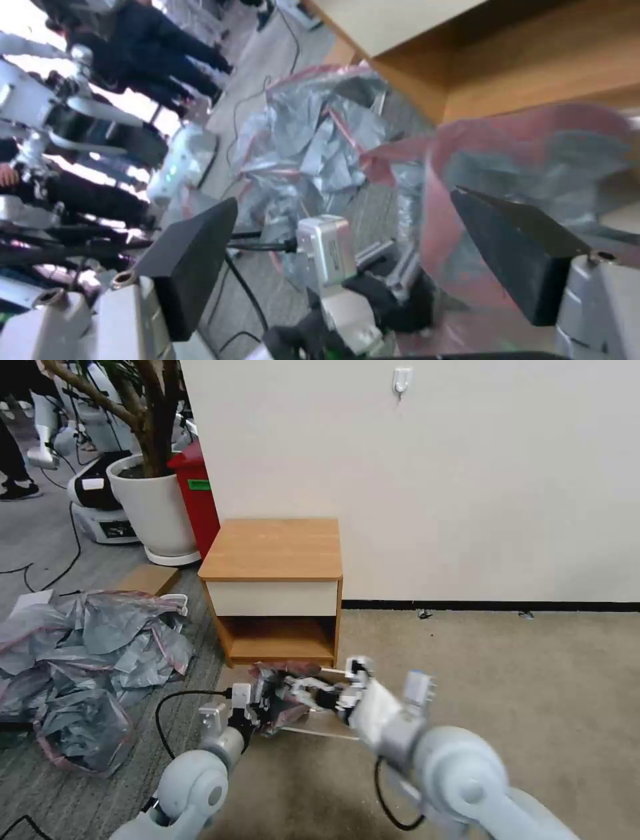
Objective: Pick up the garbage bag from the table and place it over the trash can.
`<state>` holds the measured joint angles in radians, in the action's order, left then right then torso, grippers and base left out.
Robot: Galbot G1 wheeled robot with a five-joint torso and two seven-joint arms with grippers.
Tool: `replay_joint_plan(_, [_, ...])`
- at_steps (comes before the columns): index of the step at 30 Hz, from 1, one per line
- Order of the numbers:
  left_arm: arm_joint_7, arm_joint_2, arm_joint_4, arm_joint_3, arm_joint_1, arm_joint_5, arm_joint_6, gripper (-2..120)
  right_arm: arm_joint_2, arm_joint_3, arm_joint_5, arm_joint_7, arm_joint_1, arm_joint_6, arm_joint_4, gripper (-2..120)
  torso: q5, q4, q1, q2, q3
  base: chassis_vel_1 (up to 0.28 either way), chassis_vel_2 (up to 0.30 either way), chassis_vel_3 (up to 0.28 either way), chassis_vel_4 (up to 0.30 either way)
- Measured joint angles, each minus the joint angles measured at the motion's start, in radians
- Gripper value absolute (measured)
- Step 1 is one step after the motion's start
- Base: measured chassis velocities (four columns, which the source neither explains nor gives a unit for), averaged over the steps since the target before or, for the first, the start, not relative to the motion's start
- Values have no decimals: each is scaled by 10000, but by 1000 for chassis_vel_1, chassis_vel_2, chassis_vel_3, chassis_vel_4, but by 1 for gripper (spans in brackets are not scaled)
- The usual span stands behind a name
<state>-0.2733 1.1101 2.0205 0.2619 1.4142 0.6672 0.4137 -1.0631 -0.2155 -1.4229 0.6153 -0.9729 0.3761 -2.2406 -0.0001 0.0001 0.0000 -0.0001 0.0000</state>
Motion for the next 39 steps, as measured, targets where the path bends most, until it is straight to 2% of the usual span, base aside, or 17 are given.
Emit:
replay_joint_plan(6, [168,141,1,9,144,-452,-130,2,-182,-853,-136,292,911,38,573,86,0,-1,0,0,0,0,0,0,0])
replay_joint_plan(14, [435,315,1,89,415,-1069,-424,2,-325,-1429,-179,891,1671,233,1330,84,0,-1,0,0,0,0,0,0,0])
replay_joint_plan(18, [528,286,37,149,482,-1222,-493,2,-298,-1374,-134,1171,1671,249,1297,80,1,0,0,0,1,0,0,0,0])
replay_joint_plan(21, [541,219,20,167,453,-1228,-498,2,-109,-1246,-139,1209,1525,244,913,71,2,-2,0,1,0,0,0,0,0])
replay_joint_plan(26, [542,134,-127,158,330,-1228,-501,2,150,-1029,-156,1287,1346,330,201,70,1,-2,0,1,-1,0,0,0,0])
replay_joint_plan(39, [542,9,-90,164,376,-1267,-590,2,99,-1004,-199,1759,1152,691,329,70,1,-2,0,1,-1,0,0,0,0])
